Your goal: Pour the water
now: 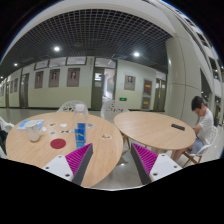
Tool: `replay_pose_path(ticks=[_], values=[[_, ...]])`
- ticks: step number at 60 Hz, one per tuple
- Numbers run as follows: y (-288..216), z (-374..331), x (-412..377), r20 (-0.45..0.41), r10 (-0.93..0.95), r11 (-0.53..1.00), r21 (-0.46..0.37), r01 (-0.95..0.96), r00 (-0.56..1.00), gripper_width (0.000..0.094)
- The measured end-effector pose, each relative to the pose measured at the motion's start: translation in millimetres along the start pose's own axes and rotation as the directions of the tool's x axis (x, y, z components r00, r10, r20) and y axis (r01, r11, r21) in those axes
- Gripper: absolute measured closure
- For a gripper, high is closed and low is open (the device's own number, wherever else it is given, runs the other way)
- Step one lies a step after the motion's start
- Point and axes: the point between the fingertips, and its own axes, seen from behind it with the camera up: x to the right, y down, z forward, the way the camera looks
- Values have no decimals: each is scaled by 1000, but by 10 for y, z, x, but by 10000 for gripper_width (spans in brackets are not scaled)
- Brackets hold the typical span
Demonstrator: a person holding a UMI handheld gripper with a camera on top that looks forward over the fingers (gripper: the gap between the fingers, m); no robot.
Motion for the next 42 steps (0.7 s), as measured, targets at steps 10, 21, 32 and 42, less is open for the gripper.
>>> replay_pose_path(ticks=[10,21,32,42], values=[[-5,-97,-90,73,2,1000,31,-4,997,119],[-12,-378,323,44,-14,1000,14,14,999,119],[-61,-667,540,24,-50,999,4,50,998,115],[-311,-586,-35,154,-22,997,71,11,988,119]])
